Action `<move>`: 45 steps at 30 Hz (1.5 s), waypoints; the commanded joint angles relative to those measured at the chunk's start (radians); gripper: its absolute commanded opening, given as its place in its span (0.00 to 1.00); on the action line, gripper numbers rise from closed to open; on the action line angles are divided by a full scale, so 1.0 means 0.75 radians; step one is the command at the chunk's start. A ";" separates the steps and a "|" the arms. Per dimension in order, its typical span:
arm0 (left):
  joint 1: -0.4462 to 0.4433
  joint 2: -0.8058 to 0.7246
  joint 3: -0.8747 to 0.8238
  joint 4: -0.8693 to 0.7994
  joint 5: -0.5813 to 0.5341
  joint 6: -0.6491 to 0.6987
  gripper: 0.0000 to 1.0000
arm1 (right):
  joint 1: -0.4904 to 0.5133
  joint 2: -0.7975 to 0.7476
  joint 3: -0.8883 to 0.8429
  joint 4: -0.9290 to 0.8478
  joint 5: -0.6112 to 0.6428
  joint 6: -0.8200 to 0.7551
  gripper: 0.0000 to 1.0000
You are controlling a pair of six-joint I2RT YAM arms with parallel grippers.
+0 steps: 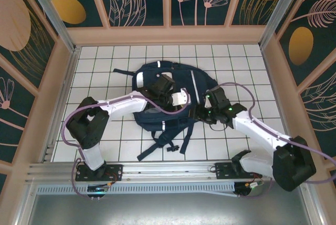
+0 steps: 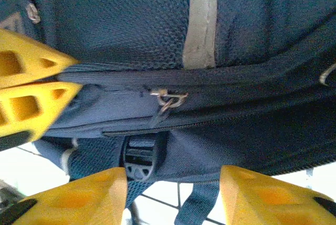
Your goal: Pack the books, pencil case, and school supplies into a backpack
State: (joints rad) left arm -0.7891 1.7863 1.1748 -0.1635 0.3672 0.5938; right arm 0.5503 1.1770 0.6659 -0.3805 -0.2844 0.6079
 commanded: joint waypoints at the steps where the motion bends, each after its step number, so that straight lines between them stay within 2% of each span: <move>1: 0.019 -0.053 0.040 -0.010 0.160 -0.070 0.00 | 0.061 0.061 0.058 0.053 0.226 -0.019 0.53; 5: 0.017 -0.049 0.027 -0.028 0.191 -0.055 0.00 | 0.089 0.091 0.092 0.102 0.340 -0.027 0.51; 11: 0.022 -0.060 0.013 -0.019 0.181 -0.068 0.00 | 0.120 0.157 0.135 0.103 0.394 -0.026 0.38; 17: 0.043 -0.074 -0.005 0.005 0.203 -0.078 0.00 | 0.144 0.226 0.139 0.102 0.473 -0.031 0.17; 20: 0.064 -0.088 -0.024 0.005 0.204 -0.049 0.00 | 0.138 0.227 0.152 0.041 0.529 -0.061 0.09; 23: 0.081 -0.137 -0.074 0.009 0.144 0.027 0.00 | 0.096 0.213 0.165 -0.042 0.548 -0.150 0.02; 29: 0.154 -0.168 -0.142 0.004 0.047 0.160 0.00 | -0.156 0.176 0.138 -0.112 0.352 -0.387 0.00; 34: 0.227 -0.163 -0.157 0.010 -0.028 0.263 0.00 | -0.259 0.169 0.154 -0.101 0.224 -0.493 0.00; 37: 0.294 -0.147 -0.130 0.067 -0.078 0.223 0.00 | -0.247 0.205 0.189 -0.108 0.105 -0.522 0.00; 41: 0.454 -0.062 0.017 0.150 -0.191 -0.073 0.00 | -0.137 0.226 0.231 -0.115 -0.038 -0.556 0.00; 43: 0.521 0.007 0.133 0.093 -0.267 -0.228 0.00 | -0.040 0.243 0.265 -0.108 -0.098 -0.567 0.00; 45: 0.549 0.066 0.252 -0.026 -0.292 -0.303 0.08 | 0.056 0.281 0.296 -0.043 -0.144 -0.524 0.00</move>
State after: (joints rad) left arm -0.4953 1.7779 1.2354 -0.1989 0.4248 0.5308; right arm 0.5179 1.3689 0.8692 -0.3115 -0.3134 0.2153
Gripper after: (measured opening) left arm 0.064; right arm 0.041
